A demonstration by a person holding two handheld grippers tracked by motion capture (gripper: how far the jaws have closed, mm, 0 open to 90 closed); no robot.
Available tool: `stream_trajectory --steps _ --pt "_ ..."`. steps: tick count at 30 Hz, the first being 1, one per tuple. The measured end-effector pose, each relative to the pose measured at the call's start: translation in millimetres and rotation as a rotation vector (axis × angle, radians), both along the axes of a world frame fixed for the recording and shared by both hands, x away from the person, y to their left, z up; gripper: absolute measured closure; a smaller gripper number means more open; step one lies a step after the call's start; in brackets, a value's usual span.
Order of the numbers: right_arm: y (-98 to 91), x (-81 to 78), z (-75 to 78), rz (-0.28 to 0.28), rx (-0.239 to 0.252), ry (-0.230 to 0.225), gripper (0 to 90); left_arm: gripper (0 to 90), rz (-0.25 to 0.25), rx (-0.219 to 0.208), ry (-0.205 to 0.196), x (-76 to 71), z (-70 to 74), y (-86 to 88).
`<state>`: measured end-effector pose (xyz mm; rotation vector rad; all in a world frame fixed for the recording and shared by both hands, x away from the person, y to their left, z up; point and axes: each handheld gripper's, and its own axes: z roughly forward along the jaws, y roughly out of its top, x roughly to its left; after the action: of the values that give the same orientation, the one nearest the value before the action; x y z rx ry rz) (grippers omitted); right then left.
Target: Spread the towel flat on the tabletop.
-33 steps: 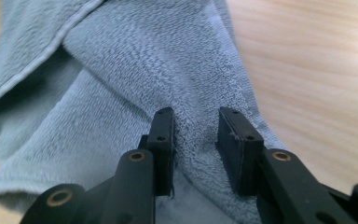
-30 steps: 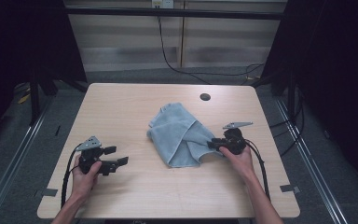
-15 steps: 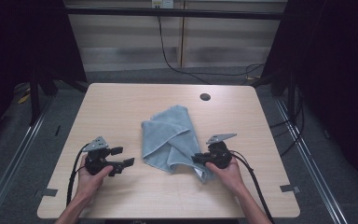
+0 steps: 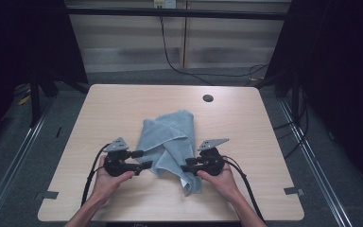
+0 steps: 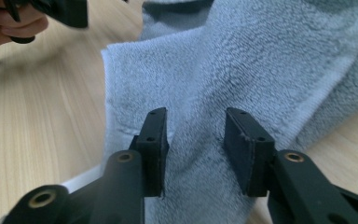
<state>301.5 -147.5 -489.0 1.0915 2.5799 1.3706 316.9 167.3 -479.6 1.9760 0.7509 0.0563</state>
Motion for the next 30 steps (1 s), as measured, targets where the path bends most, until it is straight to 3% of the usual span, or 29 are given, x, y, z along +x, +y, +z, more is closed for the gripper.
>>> stream_trajectory --steps 3,5,6,8,9,11,13,15,18,19,20,24,27,28,29,30 --pt "-1.8 -1.4 -4.3 -0.002 -0.006 0.007 56.0 31.7 -0.022 0.004 0.044 2.9 -7.3 -16.9" --pt "1.1 -2.5 -6.1 0.009 -0.022 -0.011 56.0 30.1 -0.03 0.01 0.05 3.1 -9.1 -21.8" --pt "2.9 -2.9 -6.6 0.018 -0.033 -0.018 56.1 30.5 -0.038 0.048 0.051 3.7 -14.1 -31.6" --pt "5.2 -2.5 -6.8 0.021 -0.052 -0.024 56.9 30.6 -0.044 0.072 0.062 4.6 -20.9 -38.5" --pt "5.8 -2.3 -7.1 0.02 -0.053 -0.024 59.5 34.3 -0.055 0.081 0.071 5.2 -24.1 -40.5" --pt "6.0 -2.0 -8.0 0.016 -0.069 -0.04 69.6 52.0 -0.065 0.111 0.045 3.2 -27.2 -42.0" --pt "4.0 -0.1 -8.2 0.009 -0.051 -0.025 78.6 68.5 -0.072 0.095 0.046 2.8 -26.2 -40.0" --pt "2.3 1.3 -8.0 0.009 -0.028 -0.014 82.8 75.8 -0.074 0.085 0.025 2.1 -24.1 -37.8" --pt "1.1 1.6 -5.2 0.009 -0.012 -0.022 83.6 77.8 -0.07 0.076 0.016 2.4 -21.8 -34.8" --pt "-1.1 1.6 0.4 0.004 0.008 -0.027 84.0 78.7 -0.061 0.025 0.025 3.4 -17.1 -29.9" --pt "-2.6 1.9 3.2 -0.001 0.013 -0.032 84.2 79.0 -0.061 0.025 0.025 3.4 -17.1 -29.9" --pt "-16.3 5.3 20.6 -0.054 0.069 -0.068 84.8 79.6 -0.025 -0.063 -0.02 2.9 6.3 -14.7" --pt "-24.4 8.1 30.1 -0.08 0.107 -0.087 85.0 79.6 -0.023 -0.088 -0.035 3.7 17.7 -8.3" --pt "-30.7 10.6 42.4 -0.103 0.125 -0.125 85.2 79.6 -0.022 -0.162 -0.027 4.4 28.6 -1.8" --pt "-30.7 10.6 42.4 -0.103 0.125 -0.125 85.2 79.6 -0.022 -0.162 -0.027 4.4 28.6 -1.8" --pt "-35.4 12.4 55.5 -0.117 0.148 -0.153 85.4 79.6 -0.029 -0.179 -0.041 4.6 36.8 1.0"
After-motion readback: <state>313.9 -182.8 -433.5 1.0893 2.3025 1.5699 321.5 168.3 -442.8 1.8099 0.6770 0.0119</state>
